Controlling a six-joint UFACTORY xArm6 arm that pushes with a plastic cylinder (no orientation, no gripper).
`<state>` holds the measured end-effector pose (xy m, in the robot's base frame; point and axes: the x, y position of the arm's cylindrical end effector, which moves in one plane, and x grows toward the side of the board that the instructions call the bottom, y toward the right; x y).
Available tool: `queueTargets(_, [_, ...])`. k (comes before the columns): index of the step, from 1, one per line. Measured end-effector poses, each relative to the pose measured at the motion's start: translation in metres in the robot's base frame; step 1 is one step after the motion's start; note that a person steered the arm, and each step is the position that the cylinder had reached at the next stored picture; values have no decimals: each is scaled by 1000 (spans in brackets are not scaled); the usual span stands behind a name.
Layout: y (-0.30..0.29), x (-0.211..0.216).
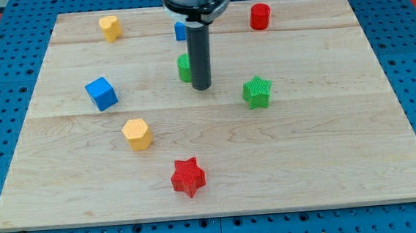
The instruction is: Push the yellow hexagon parallel to the left of the green star
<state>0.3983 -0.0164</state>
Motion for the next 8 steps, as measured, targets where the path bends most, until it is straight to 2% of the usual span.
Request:
queueTargets(2, [-7,-36])
queueTargets(3, [-4,-29])
queueTargets(4, [12,-3])
queueTargets(5, [-15,29])
queueTargets(7, [-42,122])
queueTargets(8, [-68,118])
